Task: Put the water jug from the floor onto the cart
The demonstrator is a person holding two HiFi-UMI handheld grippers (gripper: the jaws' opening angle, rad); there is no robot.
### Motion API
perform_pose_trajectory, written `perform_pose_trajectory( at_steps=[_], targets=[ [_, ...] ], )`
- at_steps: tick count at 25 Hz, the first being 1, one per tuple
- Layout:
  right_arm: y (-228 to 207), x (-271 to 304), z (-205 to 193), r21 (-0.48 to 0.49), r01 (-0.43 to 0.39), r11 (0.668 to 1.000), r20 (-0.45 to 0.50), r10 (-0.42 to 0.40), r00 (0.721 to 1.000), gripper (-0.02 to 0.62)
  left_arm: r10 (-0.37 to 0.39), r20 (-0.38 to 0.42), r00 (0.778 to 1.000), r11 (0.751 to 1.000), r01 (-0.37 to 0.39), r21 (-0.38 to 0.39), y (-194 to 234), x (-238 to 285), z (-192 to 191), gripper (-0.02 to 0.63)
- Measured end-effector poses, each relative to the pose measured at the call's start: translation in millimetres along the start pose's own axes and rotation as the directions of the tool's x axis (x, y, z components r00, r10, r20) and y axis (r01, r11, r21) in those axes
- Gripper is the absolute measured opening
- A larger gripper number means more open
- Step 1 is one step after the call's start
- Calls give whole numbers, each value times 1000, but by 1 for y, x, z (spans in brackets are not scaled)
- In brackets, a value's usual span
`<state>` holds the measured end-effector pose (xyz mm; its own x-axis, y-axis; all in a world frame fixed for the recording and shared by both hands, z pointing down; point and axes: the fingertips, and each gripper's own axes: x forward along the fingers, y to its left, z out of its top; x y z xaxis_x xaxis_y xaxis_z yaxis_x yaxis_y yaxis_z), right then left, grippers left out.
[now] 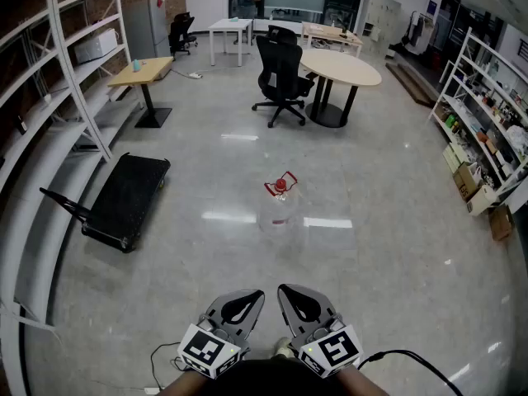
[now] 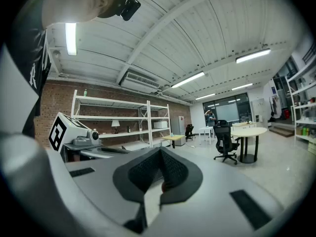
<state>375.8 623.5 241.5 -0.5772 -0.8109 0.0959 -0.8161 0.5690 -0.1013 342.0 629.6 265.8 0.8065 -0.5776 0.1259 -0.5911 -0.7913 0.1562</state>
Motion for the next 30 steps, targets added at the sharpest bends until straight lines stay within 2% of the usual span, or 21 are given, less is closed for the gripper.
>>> perform_pose_trajectory(
  at_steps=[19,26,30],
  targets=[
    [2,-6,3,-16,-4,1000,7,4,1000,2,11,-1,1000,1000,-11,3,-7,-1,5,3],
    [-4,-15,11,19,-3,1000,70,2,998,2,11,-3,1000,1000,-11,25,-11,6,4,3],
    [-16,-21,18,3,15,1000,102,-15,995,3,19,-9,1000,1000,-18,25,-12,17,6,3]
  ],
)
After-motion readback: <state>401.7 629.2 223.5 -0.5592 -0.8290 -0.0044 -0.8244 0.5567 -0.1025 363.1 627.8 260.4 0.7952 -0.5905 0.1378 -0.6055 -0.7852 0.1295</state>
